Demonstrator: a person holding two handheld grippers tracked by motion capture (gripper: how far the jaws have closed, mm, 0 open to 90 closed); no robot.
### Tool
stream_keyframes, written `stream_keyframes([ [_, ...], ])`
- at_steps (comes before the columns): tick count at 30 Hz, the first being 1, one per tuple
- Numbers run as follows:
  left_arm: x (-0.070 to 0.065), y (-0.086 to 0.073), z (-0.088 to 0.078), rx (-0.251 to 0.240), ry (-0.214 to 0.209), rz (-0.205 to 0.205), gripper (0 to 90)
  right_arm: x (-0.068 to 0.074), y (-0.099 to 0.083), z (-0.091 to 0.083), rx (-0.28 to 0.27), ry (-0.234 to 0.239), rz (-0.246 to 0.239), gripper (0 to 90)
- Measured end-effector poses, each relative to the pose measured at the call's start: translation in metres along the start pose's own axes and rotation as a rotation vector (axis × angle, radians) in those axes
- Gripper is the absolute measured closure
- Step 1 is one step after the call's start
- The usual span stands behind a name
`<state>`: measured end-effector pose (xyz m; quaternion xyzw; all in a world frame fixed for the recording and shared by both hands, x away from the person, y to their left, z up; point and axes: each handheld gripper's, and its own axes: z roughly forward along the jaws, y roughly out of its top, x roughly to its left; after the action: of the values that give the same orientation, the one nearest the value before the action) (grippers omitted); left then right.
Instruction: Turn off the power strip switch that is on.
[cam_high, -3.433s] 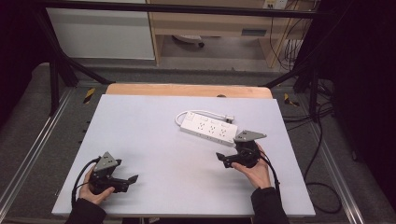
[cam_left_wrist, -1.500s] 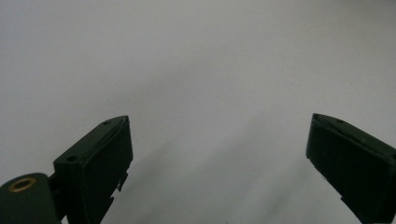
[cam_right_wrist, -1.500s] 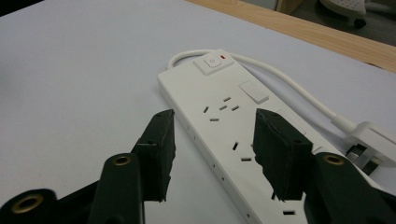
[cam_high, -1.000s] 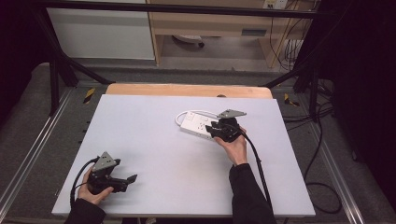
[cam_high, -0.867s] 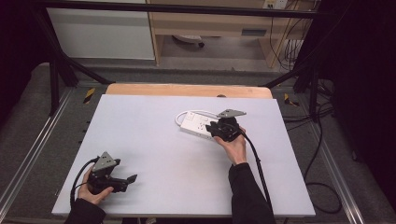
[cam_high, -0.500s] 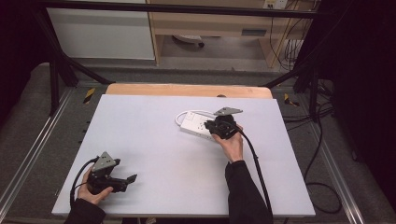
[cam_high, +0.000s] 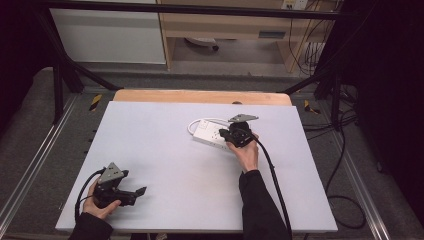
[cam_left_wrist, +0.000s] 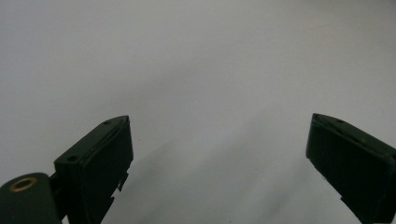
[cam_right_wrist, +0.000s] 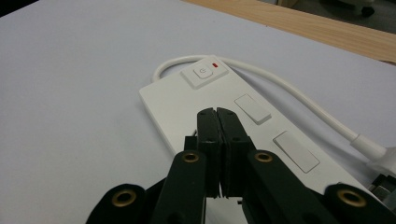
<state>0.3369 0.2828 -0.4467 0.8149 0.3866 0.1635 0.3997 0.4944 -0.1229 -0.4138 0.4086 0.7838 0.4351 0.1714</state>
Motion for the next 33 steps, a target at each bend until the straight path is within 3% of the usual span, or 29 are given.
stream_keyframes([
  [11, 0.000, 0.000, 0.000, -0.001, 0.001, 0.001, 7.2, 0.001, 0.007, 0.012, 0.010, -0.019, -0.013, 90.0],
  [33, 0.001, 0.000, 0.000, 0.001, 0.002, 0.001, 7.3, -0.011, 0.011, 0.028, 0.032, -0.052, -0.002, 90.0],
])
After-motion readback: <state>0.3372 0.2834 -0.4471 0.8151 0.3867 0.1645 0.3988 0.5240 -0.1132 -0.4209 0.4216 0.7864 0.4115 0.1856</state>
